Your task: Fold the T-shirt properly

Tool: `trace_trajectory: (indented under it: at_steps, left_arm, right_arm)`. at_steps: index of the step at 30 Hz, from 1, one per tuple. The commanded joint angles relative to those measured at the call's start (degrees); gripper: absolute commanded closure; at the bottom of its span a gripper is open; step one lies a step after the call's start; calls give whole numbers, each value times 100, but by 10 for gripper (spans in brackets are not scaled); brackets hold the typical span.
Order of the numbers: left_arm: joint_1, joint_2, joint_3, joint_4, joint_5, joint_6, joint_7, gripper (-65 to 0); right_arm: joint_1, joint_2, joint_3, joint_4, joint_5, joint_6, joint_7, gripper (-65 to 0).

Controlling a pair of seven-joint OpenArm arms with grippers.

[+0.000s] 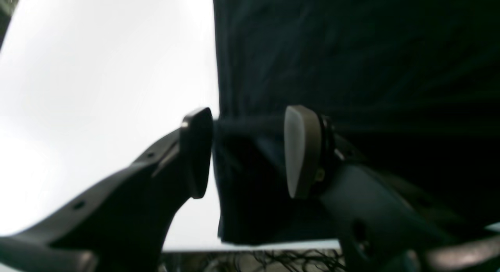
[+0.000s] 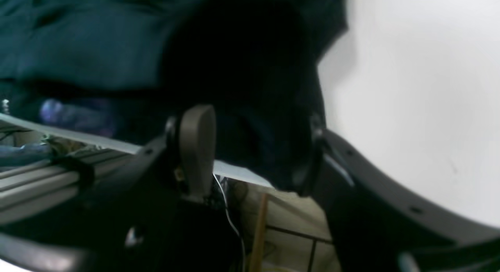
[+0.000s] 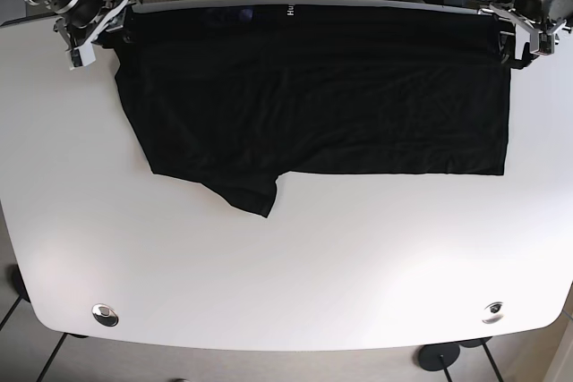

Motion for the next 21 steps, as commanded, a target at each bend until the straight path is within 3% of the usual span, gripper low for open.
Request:
trace_trajectory:
  at_steps: [1,5,11,14,17,21]
  left_arm:
    - [43,-78,-9,156,-76,13,-122,-279]
    - [-142,-78,369,-81,-32,21,-122,-279]
    - [-186,-69,431,-283,-32,21,-122,-279]
    - [-186,-96,413,-283,-32,21,-122,-279]
    - [-186,-96,404,-283,-32,21,-122,-279]
    - [-186,-87,404,-283,-32,21,-122,-279]
  right_arm:
    - [-49,38,-15,74,103,62,-6,-296]
    - [-23,-6,-578,74,94,53,-76,-296]
    - [821,-349,-1263,-58,-179,35,-94,-296]
    - [1463,-578,-1290,-102,-399,-88,-102,-296]
    - [1981,-604,-1281,-111,-671,-281,-261,-296]
    - [2034,-560,-1035,-58,-680,-229,-261,-296]
